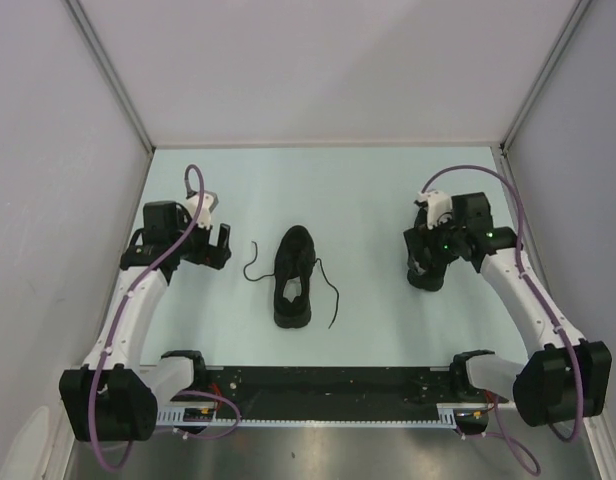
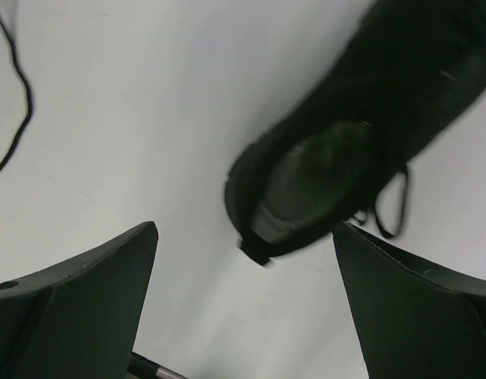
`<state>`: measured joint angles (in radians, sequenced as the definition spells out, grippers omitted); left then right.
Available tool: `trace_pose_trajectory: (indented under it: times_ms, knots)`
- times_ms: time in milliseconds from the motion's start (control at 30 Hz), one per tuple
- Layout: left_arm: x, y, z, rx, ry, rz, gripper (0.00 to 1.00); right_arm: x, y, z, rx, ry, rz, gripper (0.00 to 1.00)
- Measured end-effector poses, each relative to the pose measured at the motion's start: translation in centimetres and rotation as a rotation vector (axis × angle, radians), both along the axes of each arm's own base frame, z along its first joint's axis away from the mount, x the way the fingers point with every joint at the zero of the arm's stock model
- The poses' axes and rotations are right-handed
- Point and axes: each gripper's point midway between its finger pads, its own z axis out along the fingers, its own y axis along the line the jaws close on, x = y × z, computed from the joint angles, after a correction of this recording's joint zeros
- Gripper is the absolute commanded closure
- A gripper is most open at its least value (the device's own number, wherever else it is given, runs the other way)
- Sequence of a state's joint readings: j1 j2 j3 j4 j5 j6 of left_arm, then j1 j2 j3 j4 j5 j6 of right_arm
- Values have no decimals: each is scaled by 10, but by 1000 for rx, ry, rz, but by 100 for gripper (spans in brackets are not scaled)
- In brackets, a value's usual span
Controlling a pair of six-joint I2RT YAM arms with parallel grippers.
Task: Tie the shoes
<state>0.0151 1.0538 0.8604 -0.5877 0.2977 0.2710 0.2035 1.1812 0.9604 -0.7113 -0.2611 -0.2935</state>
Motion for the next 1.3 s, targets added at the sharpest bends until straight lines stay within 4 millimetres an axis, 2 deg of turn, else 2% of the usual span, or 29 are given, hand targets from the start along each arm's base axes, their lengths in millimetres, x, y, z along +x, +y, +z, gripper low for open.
trace_pose_trajectory:
  times_ms: [100,200,367,467,533,733,833,967,1100,1233,1300]
  knots:
    - [0,-2,-1,-7,2,-8,1,4,-27,7,-3,-25,-72,0]
    - [1,-5,-2,-22,6,-22,4,2,-31,14,12,-38,-68,0]
    - [9,-11,-12,-35,25,-43,23,6,-2,36,103,-65,14,5]
    - [11,-21,-25,-35,55,-79,30,13,26,45,153,-72,79,9]
    - [11,-28,-34,-32,76,-102,35,16,43,44,172,-68,118,12]
    - [17,-51,-65,0,144,-176,41,6,100,17,176,13,250,17]
    - [18,-57,-82,14,190,-194,43,3,118,1,169,58,276,20]
    - [17,-61,-104,41,249,-205,48,3,137,-22,160,113,286,24]
    - [16,-63,-118,49,286,-209,53,0,154,-44,153,153,291,26]
    - [19,-62,-123,57,289,-202,64,-10,168,-70,142,206,293,28]
    - [20,-62,-125,58,291,-200,73,-17,172,-83,130,235,291,28]
